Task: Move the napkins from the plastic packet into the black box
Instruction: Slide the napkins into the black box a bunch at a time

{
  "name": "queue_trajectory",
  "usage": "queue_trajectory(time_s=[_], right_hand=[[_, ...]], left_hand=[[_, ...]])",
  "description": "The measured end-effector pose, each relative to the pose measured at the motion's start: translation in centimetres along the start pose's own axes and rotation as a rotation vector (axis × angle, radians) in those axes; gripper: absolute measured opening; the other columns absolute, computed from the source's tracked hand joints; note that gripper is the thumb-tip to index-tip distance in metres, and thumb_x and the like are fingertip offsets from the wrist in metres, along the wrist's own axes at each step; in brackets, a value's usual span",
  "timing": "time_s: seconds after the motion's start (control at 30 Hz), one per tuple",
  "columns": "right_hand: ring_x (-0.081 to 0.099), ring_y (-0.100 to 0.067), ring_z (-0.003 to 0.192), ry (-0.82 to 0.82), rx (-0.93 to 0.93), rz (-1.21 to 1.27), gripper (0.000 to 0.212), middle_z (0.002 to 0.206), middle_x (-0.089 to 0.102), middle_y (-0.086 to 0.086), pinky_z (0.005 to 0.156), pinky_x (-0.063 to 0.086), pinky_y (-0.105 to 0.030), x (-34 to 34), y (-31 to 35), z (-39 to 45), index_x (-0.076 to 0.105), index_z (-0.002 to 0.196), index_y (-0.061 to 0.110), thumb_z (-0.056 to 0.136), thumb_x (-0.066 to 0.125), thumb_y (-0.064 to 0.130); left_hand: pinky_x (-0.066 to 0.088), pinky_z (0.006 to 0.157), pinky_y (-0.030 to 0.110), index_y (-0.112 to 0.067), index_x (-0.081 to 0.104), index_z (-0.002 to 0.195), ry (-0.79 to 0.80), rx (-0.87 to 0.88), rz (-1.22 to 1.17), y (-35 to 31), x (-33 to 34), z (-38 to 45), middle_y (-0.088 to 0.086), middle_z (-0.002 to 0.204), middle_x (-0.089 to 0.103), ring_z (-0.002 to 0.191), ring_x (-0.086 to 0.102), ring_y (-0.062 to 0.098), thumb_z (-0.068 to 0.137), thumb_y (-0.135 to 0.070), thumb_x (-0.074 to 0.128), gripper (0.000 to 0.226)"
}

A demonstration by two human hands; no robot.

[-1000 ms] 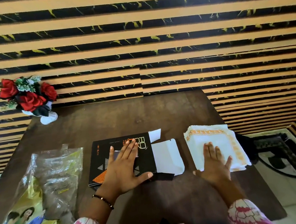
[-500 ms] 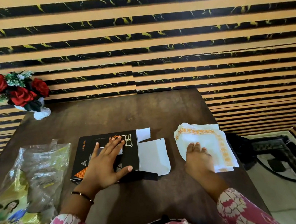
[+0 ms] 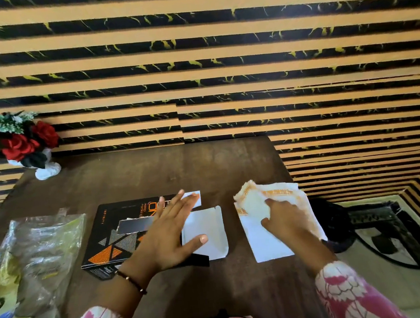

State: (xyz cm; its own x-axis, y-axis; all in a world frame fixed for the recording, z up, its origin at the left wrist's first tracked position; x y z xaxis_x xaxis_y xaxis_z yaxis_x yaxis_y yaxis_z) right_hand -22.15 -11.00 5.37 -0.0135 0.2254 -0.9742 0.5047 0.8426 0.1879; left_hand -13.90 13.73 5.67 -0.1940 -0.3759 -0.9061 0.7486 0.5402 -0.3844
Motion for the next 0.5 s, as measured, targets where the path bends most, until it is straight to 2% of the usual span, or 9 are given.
queue_trajectory(time_s=[0.1,0.2,0.3,0.4,0.47,0.5], right_hand=[[0.049,-0.026,0.121,0.108,-0.083,-0.137,0.060,0.136,0.047,-0.006,0.094,0.045,-0.033,4.2,1.1,-1.6,0.033,0.137,0.018,0.086,0.056,0.041],[0.034,-0.032,0.133,0.094,-0.099,-0.280,0.081,0.146,0.031,-0.010,0.103,0.040,-0.043,6.3,1.0,-2.6,0.018,0.144,0.015,0.082,0.063,0.042],[0.031,-0.034,0.136,0.051,-0.112,-0.342,0.077,0.149,0.028,-0.012,0.106,0.037,-0.046,7.0,0.7,-2.6,0.012,0.146,0.013,0.087,0.061,0.026],[0.033,-0.034,0.133,0.036,-0.145,-0.357,0.074,0.148,0.030,-0.011,0.107,0.035,-0.047,7.4,0.2,-2.3,0.014,0.146,0.013,0.088,0.059,0.019],[0.035,-0.031,0.130,0.017,-0.160,-0.322,0.069,0.145,0.034,-0.007,0.106,0.035,-0.045,7.0,-0.5,-2.0,0.019,0.144,0.018,0.087,0.058,0.020],[0.037,-0.028,0.128,0.002,-0.154,-0.277,0.064,0.144,0.038,-0.004,0.105,0.035,-0.043,6.5,-0.7,-1.7,0.024,0.143,0.021,0.088,0.056,0.022]], left_hand=[[-0.013,0.115,0.033,-0.029,0.014,0.147,0.032,-0.018,-0.039,-0.8,1.0,0.1,-0.019,0.149,0.005,0.140,-0.011,-0.003,0.080,-0.073,0.028,0.082],[-0.015,0.112,0.031,-0.030,0.012,0.146,0.056,-0.032,-0.050,-1.1,1.9,-0.6,-0.021,0.149,0.004,0.137,-0.014,-0.007,0.080,-0.071,0.032,0.080],[-0.017,0.111,0.028,-0.029,0.012,0.146,0.072,-0.039,-0.044,-0.9,2.6,-1.4,-0.020,0.150,0.006,0.137,-0.014,-0.007,0.081,-0.068,0.035,0.079],[-0.016,0.110,0.024,-0.030,0.013,0.146,0.044,-0.073,-0.075,-1.1,2.8,-1.6,-0.020,0.149,0.007,0.137,-0.010,-0.005,0.080,-0.071,0.032,0.080],[-0.011,0.110,0.024,-0.032,0.016,0.145,0.034,-0.135,-0.145,-1.6,2.5,-1.5,-0.024,0.144,0.007,0.135,-0.005,-0.005,0.076,-0.076,0.029,0.083],[-0.003,0.112,0.025,-0.032,0.019,0.144,0.027,-0.162,-0.199,-2.0,2.4,-1.5,-0.024,0.143,0.011,0.135,0.002,-0.004,0.076,-0.077,0.031,0.082]])
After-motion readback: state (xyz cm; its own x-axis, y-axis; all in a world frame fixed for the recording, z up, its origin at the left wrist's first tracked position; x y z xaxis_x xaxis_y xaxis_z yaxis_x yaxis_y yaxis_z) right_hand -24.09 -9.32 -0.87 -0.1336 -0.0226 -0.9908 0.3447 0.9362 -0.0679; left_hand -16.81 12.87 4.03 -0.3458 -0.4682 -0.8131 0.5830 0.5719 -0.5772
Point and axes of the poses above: each hand's wrist, its own z-axis towards the middle knuckle, its own x-axis out of the palm, y = z × x, the point moved 2 cm from there along z, towards the middle knuckle
